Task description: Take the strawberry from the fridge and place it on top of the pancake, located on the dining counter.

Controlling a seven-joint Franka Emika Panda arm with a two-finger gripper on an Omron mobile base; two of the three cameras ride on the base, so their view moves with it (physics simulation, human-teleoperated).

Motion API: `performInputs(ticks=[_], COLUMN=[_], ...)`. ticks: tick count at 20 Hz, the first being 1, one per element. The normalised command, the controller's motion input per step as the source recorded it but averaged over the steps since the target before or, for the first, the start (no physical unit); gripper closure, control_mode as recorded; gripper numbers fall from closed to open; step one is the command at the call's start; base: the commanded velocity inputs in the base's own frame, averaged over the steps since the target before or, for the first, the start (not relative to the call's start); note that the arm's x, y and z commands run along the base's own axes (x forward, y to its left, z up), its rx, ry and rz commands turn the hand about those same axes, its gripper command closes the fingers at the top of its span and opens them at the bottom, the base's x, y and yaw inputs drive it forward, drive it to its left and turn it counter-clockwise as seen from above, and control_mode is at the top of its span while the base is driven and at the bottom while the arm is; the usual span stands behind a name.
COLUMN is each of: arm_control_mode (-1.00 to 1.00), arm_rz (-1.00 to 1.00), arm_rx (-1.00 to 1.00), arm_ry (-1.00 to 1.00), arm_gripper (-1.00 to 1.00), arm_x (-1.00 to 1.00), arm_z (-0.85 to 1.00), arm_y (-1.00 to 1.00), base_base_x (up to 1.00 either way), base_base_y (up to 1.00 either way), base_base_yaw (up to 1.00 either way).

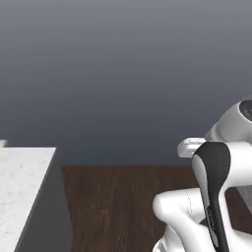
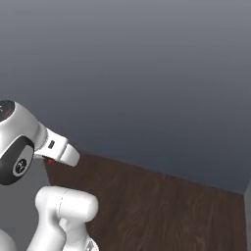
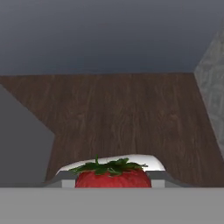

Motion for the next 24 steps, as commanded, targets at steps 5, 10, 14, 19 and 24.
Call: performInputs(ticks=[5,10,14,19,24], arm_control_mode=[1.0,1.0,1.0,1.0,1.0], arm_rz=[0.0,0.0,0.0,0.0,0.0], arm_rx=[0.0,0.0,0.0,0.0,0.0], arm_ry=[0.0,0.0,0.0,0.0,0.0], arm_gripper=[1.0,1.0,1.0,1.0,1.0], arm_x=[0.0,0.0,0.0,0.0,0.0], arm_z=[0.0,0.0,0.0,0.0,0.0], arm_y=[0.0,0.0,0.0,0.0,0.0], base_base_x=[1.0,1.0,1.0,1.0,1.0], base_base_y=[0.03,0.09,0.0,0.0,0.0], base_base_yaw=[0.12,0.29,0.51,0.6,0.61])
